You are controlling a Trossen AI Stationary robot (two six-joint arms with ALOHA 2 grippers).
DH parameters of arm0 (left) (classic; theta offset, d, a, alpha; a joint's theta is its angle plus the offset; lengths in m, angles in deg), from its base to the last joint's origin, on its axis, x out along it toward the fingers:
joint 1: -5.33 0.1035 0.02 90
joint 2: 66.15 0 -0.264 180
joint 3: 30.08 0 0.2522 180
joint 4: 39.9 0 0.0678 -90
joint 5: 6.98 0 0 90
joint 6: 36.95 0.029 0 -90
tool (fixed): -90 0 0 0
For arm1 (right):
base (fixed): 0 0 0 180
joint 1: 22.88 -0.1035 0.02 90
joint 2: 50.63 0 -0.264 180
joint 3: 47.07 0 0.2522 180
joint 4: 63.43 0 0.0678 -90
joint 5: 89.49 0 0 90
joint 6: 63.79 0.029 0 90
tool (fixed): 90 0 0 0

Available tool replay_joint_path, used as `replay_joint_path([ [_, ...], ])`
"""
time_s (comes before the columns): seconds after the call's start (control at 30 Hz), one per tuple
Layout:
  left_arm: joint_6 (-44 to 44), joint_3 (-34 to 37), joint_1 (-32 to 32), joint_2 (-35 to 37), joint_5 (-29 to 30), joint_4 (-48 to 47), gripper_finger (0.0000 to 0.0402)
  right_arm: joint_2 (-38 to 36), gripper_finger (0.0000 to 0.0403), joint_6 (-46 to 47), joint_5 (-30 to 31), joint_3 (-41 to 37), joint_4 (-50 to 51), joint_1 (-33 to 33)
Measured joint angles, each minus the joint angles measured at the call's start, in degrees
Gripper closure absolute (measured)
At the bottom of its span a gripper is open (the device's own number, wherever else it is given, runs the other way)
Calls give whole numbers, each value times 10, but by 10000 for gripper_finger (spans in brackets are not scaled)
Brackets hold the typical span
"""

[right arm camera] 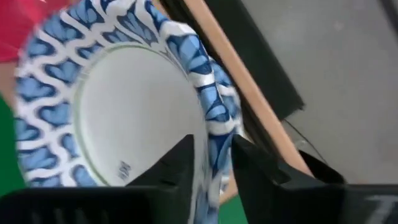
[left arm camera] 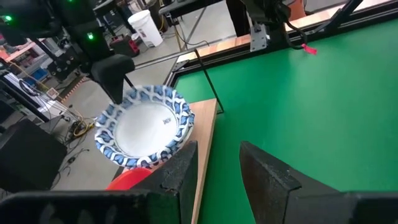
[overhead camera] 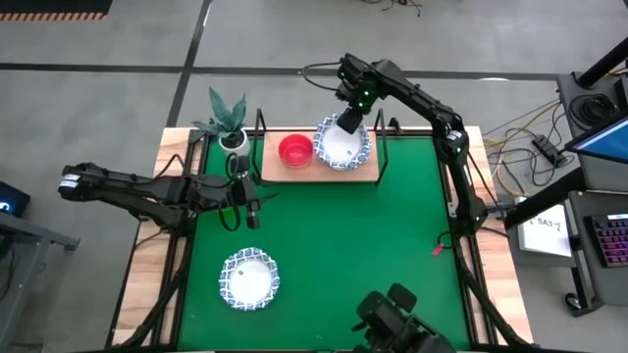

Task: Place and stack bowls onto a shelf
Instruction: Stack the blue patterned bowl on top of the other blue patterned bowls on the shelf, then stack the transparent green bowl on top of the transparent orange bowl on the shelf

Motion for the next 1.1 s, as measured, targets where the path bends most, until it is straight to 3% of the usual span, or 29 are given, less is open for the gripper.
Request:
replay_joint_path([
  [0.17,0,0,0,-1,0,0,300,-15,258,0,53,0,1,0],
  [0.3,0,0,0,-1,0,0,300,-36,241,10,53,0,1,0],
  [0.53,-3,0,0,-3,0,-1,300,-113,242,19,-65,-47,-47,-28],
  [0.67,-8,0,0,-12,0,-1,300,-193,251,3,-71,-148,-133,-78],
  [1.1,-17,-8,0,-54,-1,13,299,-484,264,44,-66,-586,-446,-240],
])
